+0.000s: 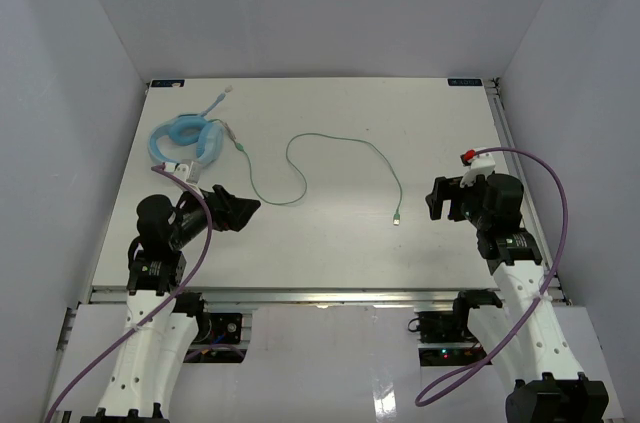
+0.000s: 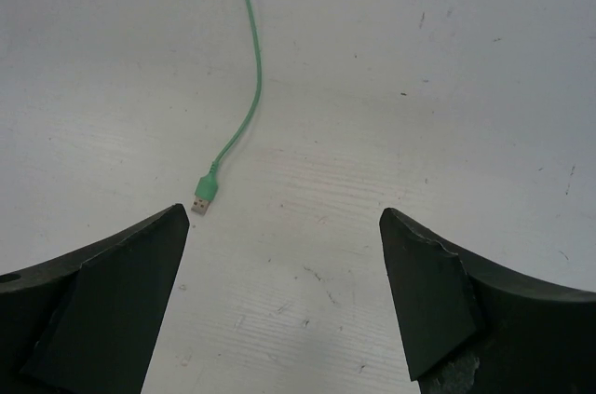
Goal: Wrap the headphones
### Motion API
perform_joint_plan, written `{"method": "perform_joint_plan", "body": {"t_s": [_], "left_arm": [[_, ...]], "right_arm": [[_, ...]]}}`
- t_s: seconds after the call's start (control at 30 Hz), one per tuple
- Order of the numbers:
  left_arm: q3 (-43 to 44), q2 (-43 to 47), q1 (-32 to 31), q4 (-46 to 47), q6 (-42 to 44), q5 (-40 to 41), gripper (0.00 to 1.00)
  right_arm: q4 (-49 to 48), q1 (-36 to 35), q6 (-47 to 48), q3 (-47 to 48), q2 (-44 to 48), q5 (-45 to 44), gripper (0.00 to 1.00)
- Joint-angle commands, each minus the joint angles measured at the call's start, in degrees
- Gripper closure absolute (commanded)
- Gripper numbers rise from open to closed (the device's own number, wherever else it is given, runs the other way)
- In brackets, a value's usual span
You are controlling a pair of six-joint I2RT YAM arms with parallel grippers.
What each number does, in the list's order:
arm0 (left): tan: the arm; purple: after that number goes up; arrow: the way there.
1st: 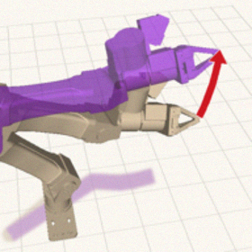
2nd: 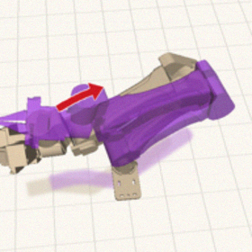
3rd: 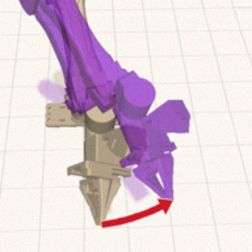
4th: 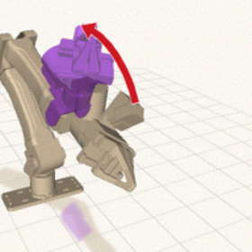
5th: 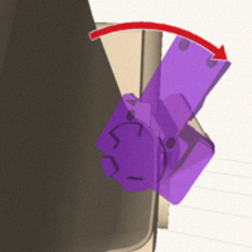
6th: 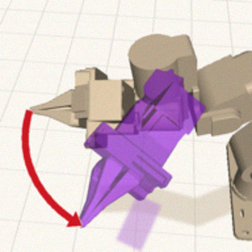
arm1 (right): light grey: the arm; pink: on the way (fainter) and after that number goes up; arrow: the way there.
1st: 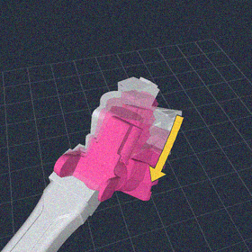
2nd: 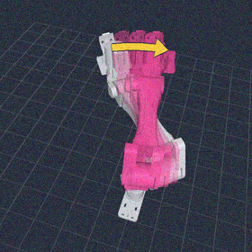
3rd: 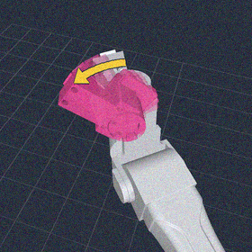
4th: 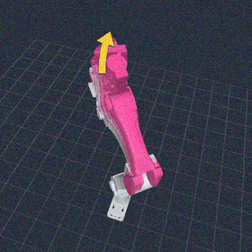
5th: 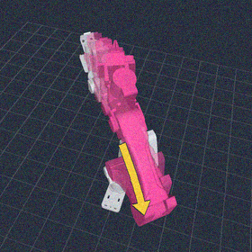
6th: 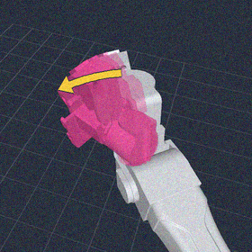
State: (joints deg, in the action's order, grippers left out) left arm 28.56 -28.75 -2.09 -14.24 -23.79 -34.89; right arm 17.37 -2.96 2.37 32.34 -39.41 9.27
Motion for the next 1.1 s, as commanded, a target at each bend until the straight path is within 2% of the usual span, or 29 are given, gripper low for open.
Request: {"method": "perform_joint_plan", "body": {"t_s": [0.0, 0.23, 0.3, 0.4, 0.47, 0.57, 0.73, 0.83, 0.93, 0.97, 1.07], "left_arm": [[1.28, 0.58, -0.11, 0.26, 0.24, 0.22, 0.02], [1.33, 0.11, -0.17, 0.18, 0.03, 0.98, 0.02], [1.35, -0.54, -0.11, -0.12, -0.57, 3.04, 0.02], [3.31, -3.02, -0.13, -4.35, -1.9, 10.59, 0.02], [7.27, -8.49, -0.13, -8.96, -2.39, 16.12, 0.02], [18.29, -16.61, -0.11, -17.89, -2.84, 22.45, 0.02], [28.95, -24.42, 0.42, -22.12, -3.19, 32.52, 0.02], [31.95, -28.53, 4.8, -21.62, -2.93, 36.47, 0.02], [33.53, -38.1, 15.16, -17.49, -1.41, 32.73, 0.07], [34.32, -42.83, 16.42, -16.99, -0.77, 33.85, 0.09], [39.78, -49.41, 17.64, -16.42, 2.77, 38.79, 0.09]], "right_arm": [[-2.42, 0.28, 0.91, 0.36, 1.0, 1.79, 0.1], [-2.34, 0.32, 5.85, -0.69, 2.06, 8.02, 0.1], [-1.52, 0.32, 9.56, 0.29, 1.79, 14.29, 0.1], [1.15, 0.31, 17.03, 2.4, -0.1, 26.23, 0.1], [1.65, 0.31, 19.43, 3.66, -1.92, 30.03, 0.1], [0.5, 0.32, 20.21, 4.14, -5.1, 33.51, 0.1], [-3.07, 0.32, 20.27, 1.24, -6.0, 37.42, 0.09], [-3.74, 0.24, 21.0, -0.22, -4.78, 37.31, 0.1], [-3.65, 0.24, 21.79, -1.46, -3.41, 37.2, 0.1], [-3.49, 0.24, 21.8, -1.57, -3.14, 37.3, 0.1], [-3.57, 0.24, 21.53, -1.65, -2.65, 37.52, 0.1]]}}
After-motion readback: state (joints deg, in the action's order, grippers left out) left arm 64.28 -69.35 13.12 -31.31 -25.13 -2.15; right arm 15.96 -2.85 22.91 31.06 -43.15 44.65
